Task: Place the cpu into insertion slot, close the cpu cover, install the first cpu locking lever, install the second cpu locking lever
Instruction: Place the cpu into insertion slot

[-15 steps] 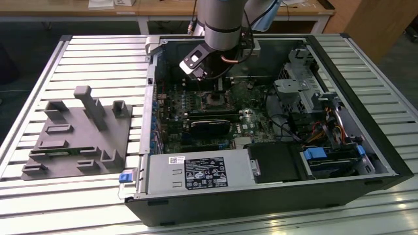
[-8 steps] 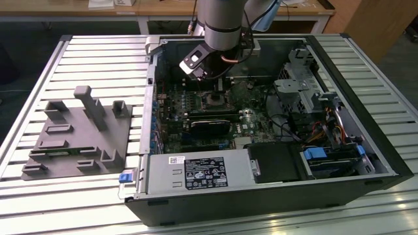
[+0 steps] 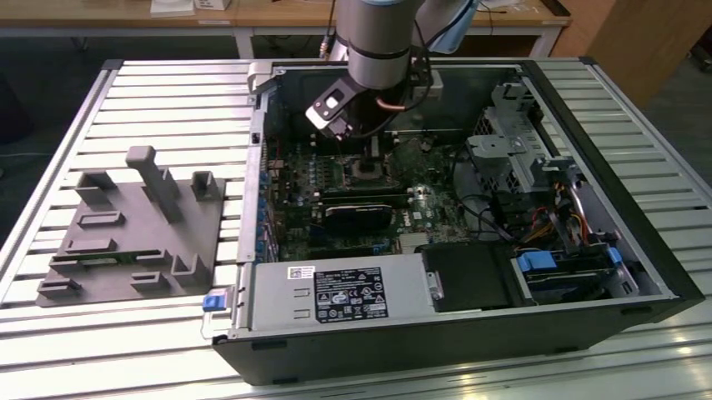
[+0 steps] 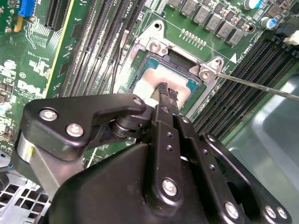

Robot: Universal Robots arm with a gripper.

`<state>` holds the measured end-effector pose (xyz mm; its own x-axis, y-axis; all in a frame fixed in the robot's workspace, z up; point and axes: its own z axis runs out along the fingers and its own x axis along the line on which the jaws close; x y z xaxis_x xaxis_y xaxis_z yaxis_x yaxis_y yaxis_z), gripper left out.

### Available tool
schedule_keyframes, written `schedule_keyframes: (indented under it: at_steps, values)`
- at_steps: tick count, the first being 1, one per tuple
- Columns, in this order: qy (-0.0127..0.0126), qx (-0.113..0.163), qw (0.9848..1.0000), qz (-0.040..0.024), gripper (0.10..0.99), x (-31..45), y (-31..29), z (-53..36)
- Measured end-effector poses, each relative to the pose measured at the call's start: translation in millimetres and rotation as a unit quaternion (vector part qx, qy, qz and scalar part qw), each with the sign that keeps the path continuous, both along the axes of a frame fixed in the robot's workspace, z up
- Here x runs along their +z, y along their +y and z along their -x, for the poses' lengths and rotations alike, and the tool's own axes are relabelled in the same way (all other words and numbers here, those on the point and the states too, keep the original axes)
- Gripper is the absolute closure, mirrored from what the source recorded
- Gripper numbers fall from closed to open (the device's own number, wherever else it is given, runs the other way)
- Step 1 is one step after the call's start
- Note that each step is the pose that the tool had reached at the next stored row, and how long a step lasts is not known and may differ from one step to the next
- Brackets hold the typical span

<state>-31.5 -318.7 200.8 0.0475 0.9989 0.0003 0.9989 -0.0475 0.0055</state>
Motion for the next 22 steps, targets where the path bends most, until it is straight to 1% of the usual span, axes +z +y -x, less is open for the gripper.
schedule_keyframes:
  at_steps: [7, 13, 16, 18, 22]
  values:
    - [0.0002, 0.000, 1.0000, -0.0013, 0.980, -2.9, -0.1, 0.1]
    - [0.0000, 0.000, 1.0000, -0.0016, 0.980, -2.7, -0.1, 0.0]
    - [-0.0006, 0.000, 1.0000, -0.0028, 0.980, 0.0, 0.4, -0.3]
    - [0.0000, 0.000, 1.0000, -0.0017, 0.980, 4.2, 0.0, 0.0]
    - [0.0000, 0.000, 1.0000, -0.0016, 0.980, 13.6, 0.0, 0.0]
